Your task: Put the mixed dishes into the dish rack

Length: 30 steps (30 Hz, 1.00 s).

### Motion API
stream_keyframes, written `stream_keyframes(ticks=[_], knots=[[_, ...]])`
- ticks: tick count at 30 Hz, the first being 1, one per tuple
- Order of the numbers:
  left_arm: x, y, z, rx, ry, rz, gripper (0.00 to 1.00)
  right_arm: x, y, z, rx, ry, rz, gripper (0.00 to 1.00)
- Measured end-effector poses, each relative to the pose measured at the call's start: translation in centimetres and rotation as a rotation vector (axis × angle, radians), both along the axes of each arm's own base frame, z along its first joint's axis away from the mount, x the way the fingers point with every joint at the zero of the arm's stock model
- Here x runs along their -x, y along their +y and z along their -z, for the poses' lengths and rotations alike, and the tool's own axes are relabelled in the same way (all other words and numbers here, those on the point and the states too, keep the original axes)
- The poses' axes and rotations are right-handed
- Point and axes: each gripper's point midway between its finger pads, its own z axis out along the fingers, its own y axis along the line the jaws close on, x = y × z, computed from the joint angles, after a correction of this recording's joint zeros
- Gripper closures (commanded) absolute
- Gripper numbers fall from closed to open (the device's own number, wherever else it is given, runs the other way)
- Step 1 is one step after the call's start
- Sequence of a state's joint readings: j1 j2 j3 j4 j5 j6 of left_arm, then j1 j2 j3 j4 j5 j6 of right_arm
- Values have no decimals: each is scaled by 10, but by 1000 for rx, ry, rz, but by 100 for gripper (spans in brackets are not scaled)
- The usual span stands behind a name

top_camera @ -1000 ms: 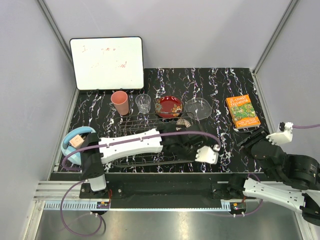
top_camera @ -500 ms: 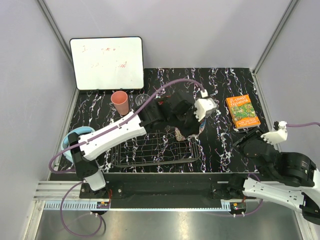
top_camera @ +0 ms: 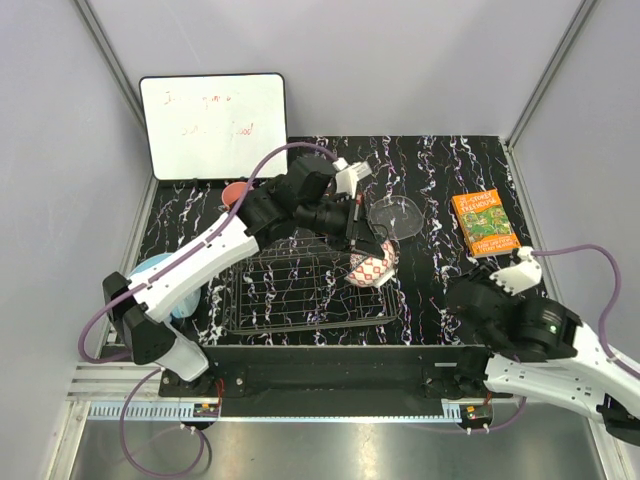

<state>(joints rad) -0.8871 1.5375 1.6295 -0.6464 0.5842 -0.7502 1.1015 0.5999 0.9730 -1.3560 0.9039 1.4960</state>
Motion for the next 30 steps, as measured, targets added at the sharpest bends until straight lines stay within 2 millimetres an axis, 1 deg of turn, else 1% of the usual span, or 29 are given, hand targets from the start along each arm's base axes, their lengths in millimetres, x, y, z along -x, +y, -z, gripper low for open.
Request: stream_keyframes(ticks=[2, 4, 7, 10, 12, 15, 18, 21, 25, 30], knots=[[-4, 3, 10, -1, 86, -44, 100, -1, 4, 12, 45, 30, -3, 63], [-9, 4, 26, -13, 163, -90, 100, -4, 12, 20, 84, 55, -5, 63], [-11, 4, 56, -41, 273, -142, 100, -11, 26, 25, 105, 70, -6, 63], [-17, 6, 74, -59, 345, -189, 100, -15, 35, 25, 86, 61, -6, 63], [-25, 6, 77, -58, 368, -220, 100, -17, 40, 22, 60, 48, -8, 63], [-35, 6, 74, -37, 376, -259, 100, -19, 44, 21, 29, 33, -10, 63], [-39, 2, 72, -22, 383, -278, 100, -21, 49, 23, 16, 30, -18, 63], [-40, -4, 79, -31, 415, -294, 100, -22, 53, 24, 12, 28, -25, 63], [-35, -16, 95, -68, 481, -312, 100, -23, 56, 26, 10, 26, -31, 63], [-19, -24, 101, -92, 555, -319, 100, -23, 56, 28, 14, 26, -35, 63]])
